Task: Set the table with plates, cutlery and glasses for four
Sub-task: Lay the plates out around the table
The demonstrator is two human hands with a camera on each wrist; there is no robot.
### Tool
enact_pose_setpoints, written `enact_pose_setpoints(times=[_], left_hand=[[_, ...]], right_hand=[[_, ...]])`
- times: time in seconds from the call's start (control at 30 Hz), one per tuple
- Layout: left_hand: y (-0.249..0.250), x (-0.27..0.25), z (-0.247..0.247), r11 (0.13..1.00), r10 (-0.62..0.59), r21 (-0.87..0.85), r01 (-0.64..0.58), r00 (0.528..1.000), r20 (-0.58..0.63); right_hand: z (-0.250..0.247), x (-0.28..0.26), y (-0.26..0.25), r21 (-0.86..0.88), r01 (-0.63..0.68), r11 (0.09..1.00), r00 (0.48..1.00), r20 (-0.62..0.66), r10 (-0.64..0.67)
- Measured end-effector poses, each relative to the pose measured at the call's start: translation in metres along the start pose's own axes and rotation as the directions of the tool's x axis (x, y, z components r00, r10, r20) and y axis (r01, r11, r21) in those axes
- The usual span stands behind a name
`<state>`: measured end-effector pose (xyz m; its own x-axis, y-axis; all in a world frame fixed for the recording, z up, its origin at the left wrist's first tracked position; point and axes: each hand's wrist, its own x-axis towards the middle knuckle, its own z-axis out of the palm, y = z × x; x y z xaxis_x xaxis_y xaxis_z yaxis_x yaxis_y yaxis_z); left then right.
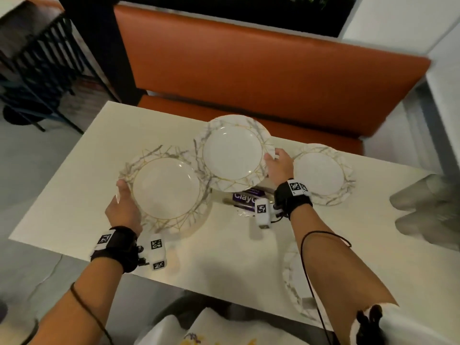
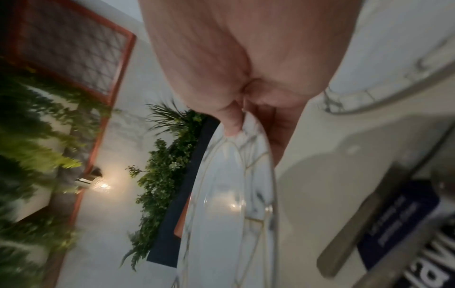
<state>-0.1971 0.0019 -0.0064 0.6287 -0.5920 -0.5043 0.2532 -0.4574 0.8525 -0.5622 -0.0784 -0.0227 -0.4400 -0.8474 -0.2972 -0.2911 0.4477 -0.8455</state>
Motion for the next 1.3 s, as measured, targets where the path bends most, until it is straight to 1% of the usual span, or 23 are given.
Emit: enact_pose_setpoints(times=[0.13, 0.2, 0.27, 0.37, 0.53, 0.6, 0.7, 0.83, 0.93, 1.13, 1.2, 1.23, 1.3], left_hand=[[0.011, 0.036, -0.018, 0.999, 0.033, 0.025, -0.032, 0.998, -0.045], [0.020, 0.054, -0.025, 0.995, 0.050, 0.083, -0.047, 0.998, -0.043], [0.031, 0.073, -0.030, 0.989, 0.058, 0.136, -0.052, 0.998, -0.037], [0.044, 0.101, -0.033, 0.986, 0.053, 0.157, -0.048, 0.998, -0.024], [0.059, 0.124, -0.029, 0.985, 0.082, 0.153, -0.083, 0.996, 0.017], [0.064, 0.129, -0.029, 0.982, 0.082, 0.168, -0.087, 0.996, 0.035], [0.067, 0.140, -0.027, 0.986, 0.045, 0.157, -0.053, 0.998, 0.049], [0.066, 0.148, -0.023, 0.991, 0.017, 0.135, -0.025, 0.998, 0.065], [0.065, 0.149, -0.021, 0.991, -0.003, 0.135, -0.008, 0.997, 0.076], [0.064, 0.149, -0.017, 0.991, -0.009, 0.137, -0.003, 0.996, 0.088], [0.063, 0.149, -0.017, 0.991, -0.012, 0.136, -0.002, 0.995, 0.100], [0.062, 0.149, -0.018, 0.991, -0.020, 0.137, 0.005, 0.995, 0.101], [0.060, 0.147, -0.019, 0.986, -0.046, 0.165, 0.029, 0.994, 0.102]], right_hand=[[0.056, 0.014, 0.002, 0.034, -0.138, 0.990, 0.988, -0.070, 0.140], [0.084, 0.017, -0.002, 0.064, -0.204, 0.977, 0.977, -0.057, 0.208], [0.113, 0.024, 0.000, 0.059, -0.251, 0.966, 0.967, -0.029, 0.253], [0.152, 0.034, 0.005, 0.037, -0.304, 0.952, 0.953, 0.010, 0.304], [0.186, 0.042, -0.005, -0.027, -0.360, 0.933, 0.932, -0.063, 0.357], [0.195, 0.047, -0.009, -0.096, -0.368, 0.925, 0.929, -0.067, 0.363], [0.199, 0.053, -0.012, -0.190, -0.352, 0.916, 0.935, -0.044, 0.351], [0.201, 0.058, -0.008, -0.187, -0.371, 0.909, 0.928, -0.058, 0.367], [0.204, 0.061, -0.005, -0.198, -0.361, 0.911, 0.932, -0.050, 0.359], [0.202, 0.059, -0.006, -0.151, -0.321, 0.935, 0.945, 0.012, 0.326], [0.201, 0.056, -0.008, -0.161, -0.307, 0.938, 0.948, 0.038, 0.317], [0.200, 0.054, -0.010, -0.177, -0.304, 0.936, 0.948, 0.035, 0.315], [0.196, 0.046, -0.016, -0.188, -0.296, 0.936, 0.955, -0.030, 0.296]])
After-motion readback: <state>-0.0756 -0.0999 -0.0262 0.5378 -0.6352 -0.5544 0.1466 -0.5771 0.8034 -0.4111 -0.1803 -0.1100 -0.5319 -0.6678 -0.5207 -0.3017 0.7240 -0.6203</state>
